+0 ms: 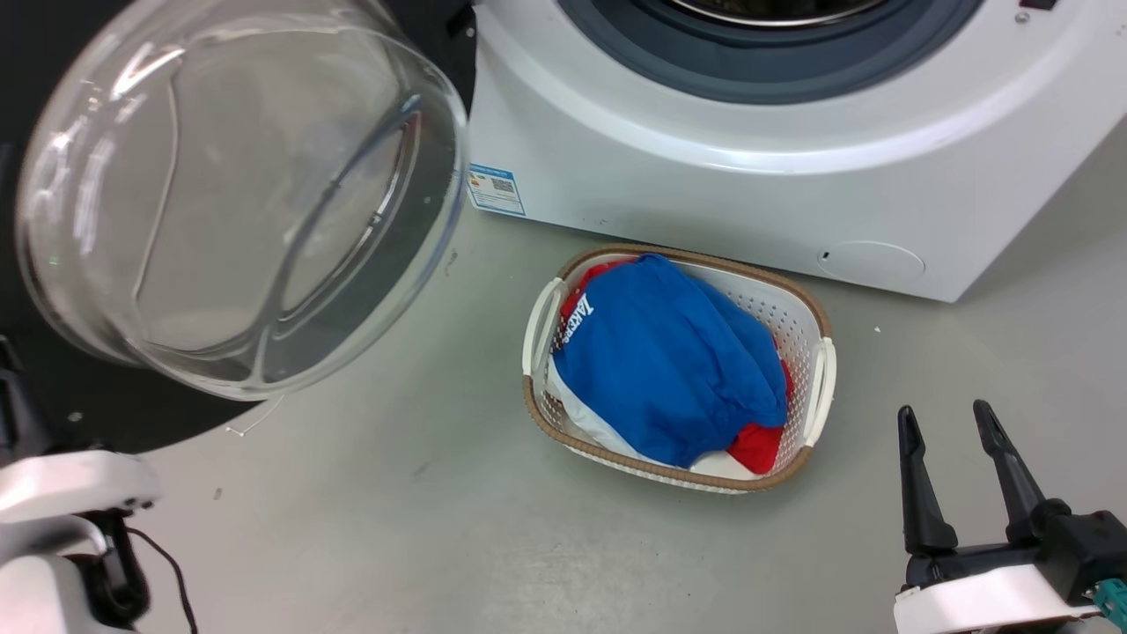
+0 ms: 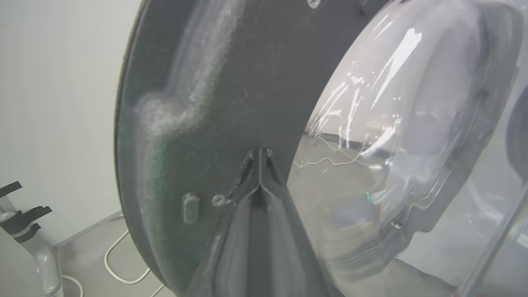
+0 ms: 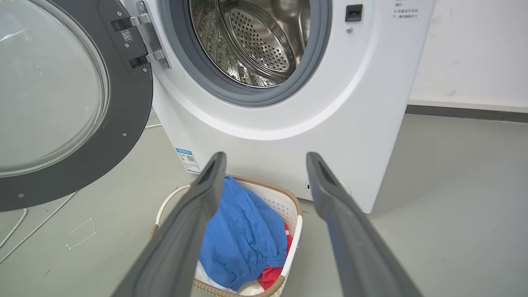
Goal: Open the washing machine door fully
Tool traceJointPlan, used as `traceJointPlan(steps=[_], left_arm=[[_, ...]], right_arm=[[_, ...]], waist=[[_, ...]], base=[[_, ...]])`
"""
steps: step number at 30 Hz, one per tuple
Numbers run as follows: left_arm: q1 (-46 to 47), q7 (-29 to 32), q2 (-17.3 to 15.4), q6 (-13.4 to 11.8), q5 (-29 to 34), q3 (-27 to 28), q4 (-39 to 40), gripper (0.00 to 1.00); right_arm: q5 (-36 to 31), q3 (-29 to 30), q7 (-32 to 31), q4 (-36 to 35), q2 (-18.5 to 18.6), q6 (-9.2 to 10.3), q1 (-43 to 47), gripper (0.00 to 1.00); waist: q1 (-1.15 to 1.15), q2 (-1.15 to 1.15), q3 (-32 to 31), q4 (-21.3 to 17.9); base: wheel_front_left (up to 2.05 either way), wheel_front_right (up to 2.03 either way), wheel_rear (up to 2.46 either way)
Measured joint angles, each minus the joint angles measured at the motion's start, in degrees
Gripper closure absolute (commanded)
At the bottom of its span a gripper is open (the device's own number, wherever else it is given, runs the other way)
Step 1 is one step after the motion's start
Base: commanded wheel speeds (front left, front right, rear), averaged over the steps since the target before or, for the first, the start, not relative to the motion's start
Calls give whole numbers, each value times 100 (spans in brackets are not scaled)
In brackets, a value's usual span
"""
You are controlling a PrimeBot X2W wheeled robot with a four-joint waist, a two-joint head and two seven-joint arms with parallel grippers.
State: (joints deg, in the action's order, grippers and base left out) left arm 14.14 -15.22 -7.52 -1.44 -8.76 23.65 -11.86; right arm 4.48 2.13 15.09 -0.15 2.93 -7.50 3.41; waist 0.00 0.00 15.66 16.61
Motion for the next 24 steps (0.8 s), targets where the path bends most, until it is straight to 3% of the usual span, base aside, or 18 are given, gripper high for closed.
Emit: traceJointPlan(steps=[4,14,24], left_arm=[[292,0,-153,78,32,394,-274,100],[441,-1,-225,194,152,783,-627,100],[394,0,-136,377,378,842,-650,100]], right_arm=[[-37,7,0,-21,0,0,-98,0],[-37,-14,0,-23,0,0,-112,0],[8,-10,0,11,0,0,-131,0]], waist=[[0,0,117,-137],[0,0,187,-269],[0,0,17,-309]], base=[[0,0,0],[0,0,0],[0,0,0]])
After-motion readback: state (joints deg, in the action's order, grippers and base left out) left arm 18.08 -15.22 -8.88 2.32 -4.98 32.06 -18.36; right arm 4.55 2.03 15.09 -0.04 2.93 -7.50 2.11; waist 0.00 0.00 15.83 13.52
